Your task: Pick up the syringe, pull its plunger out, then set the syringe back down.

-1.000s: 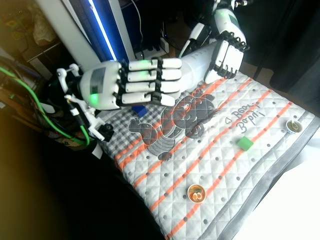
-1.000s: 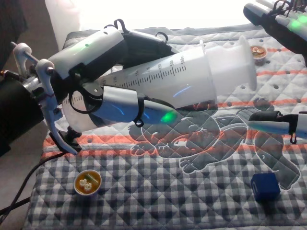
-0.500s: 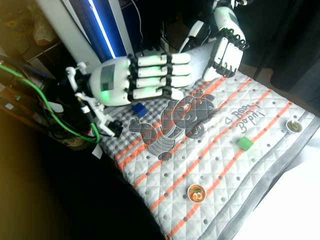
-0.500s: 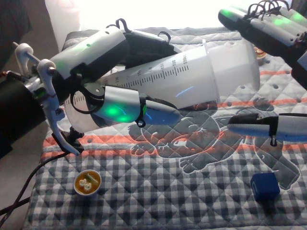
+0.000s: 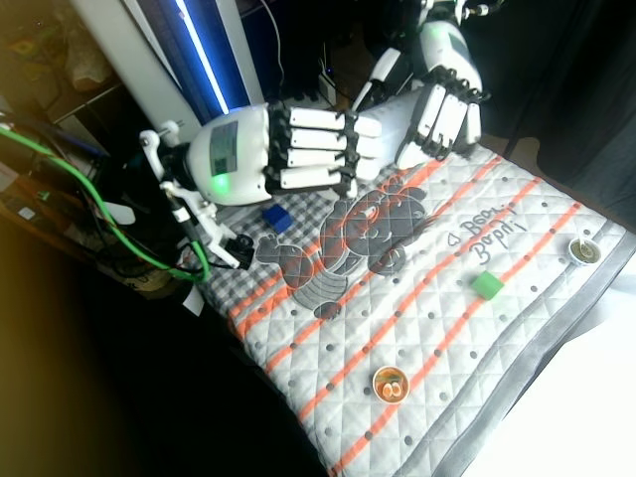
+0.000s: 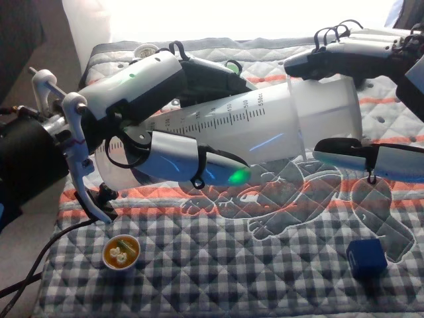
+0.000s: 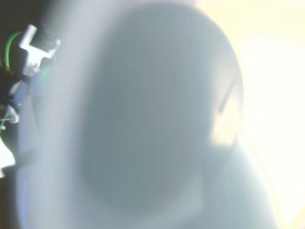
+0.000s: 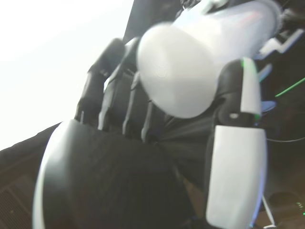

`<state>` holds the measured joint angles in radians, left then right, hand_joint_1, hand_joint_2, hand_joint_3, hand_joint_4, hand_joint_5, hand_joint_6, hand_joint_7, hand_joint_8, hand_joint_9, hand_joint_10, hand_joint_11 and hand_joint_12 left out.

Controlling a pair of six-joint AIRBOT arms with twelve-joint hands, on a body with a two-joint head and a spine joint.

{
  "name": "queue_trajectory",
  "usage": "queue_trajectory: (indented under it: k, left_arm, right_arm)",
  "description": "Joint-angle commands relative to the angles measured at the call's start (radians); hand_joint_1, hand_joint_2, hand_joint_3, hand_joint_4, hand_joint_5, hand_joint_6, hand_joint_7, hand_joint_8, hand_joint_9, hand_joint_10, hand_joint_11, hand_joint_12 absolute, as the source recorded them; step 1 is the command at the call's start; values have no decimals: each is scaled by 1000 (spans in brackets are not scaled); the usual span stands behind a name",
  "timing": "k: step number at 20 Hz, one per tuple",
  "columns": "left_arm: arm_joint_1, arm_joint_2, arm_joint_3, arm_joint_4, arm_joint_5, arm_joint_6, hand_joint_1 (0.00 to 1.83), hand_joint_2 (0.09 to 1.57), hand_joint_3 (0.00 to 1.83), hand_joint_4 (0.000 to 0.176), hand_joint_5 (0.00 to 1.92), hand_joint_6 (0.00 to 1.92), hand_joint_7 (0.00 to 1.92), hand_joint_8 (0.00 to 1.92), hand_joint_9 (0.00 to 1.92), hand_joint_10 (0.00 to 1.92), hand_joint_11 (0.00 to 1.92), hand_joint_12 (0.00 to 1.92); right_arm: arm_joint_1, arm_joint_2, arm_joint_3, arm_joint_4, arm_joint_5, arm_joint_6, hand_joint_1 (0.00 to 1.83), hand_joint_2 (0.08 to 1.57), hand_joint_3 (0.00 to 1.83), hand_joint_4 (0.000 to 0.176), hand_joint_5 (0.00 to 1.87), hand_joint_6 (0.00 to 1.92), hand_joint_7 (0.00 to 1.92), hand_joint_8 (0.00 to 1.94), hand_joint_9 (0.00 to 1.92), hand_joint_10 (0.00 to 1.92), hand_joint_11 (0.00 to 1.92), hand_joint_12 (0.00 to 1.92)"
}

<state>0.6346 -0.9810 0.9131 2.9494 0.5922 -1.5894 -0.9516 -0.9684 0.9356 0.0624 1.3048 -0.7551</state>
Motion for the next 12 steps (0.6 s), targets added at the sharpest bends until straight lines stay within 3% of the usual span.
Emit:
queue_trajectory:
  k: [1, 3, 4, 6, 9, 11, 12]
  left_arm:
    - [-18, 1, -2, 18, 175, -23, 1221, 1126, 0, 0, 1018, 904, 908, 1170, 731, 1199, 463, 1790]
    - [-16, 1, 1, 12, 178, -23, 1219, 1127, 0, 1, 1002, 921, 917, 1163, 683, 1158, 215, 1858]
    - [-15, 1, 2, 7, 180, -23, 1220, 1126, 0, 0, 1014, 910, 909, 1164, 688, 1130, 205, 1858]
    - [-9, 3, 4, -5, 186, -23, 1211, 1146, 1, 0, 965, 960, 883, 1228, 699, 1159, 370, 1820]
    - [3, 12, 5, -28, 200, -23, 1206, 1158, 1, 0, 959, 1008, 841, 1264, 668, 1220, 365, 1867]
    - [10, 18, 5, -38, 206, -23, 1239, 1145, 0, 0, 1021, 805, 855, 1364, 705, 1441, 511, 1919]
    - [12, 21, 5, -41, 206, -23, 1231, 1148, 1, 0, 1002, 844, 857, 1369, 722, 1519, 534, 1921]
  right_arm:
    - [10, -3, 3, -14, 89, -5, 1355, 1182, 0, 0, 799, 1220, 838, 1227, 793, 1437, 720, 1730]
    - [10, -3, 3, -14, 89, -5, 1353, 1183, 0, 0, 794, 1263, 835, 1211, 796, 1418, 735, 1737]
    - [10, -3, 3, -14, 89, -5, 1355, 1178, 0, 0, 795, 1253, 857, 1194, 804, 1402, 745, 1730]
    - [10, -3, 4, -14, 89, -5, 1354, 1173, 0, 0, 797, 1287, 869, 1150, 813, 1368, 720, 1698]
    - [10, -2, 6, -11, 89, -5, 1358, 1164, 0, 0, 837, 1205, 891, 1180, 796, 1352, 679, 1681]
    - [10, -1, 5, -9, 90, -5, 1356, 1170, 1, 0, 800, 1236, 894, 1191, 794, 1358, 674, 1664]
    - [10, 0, 5, -9, 90, -5, 1357, 1168, 0, 0, 800, 1236, 892, 1172, 812, 1346, 699, 1620]
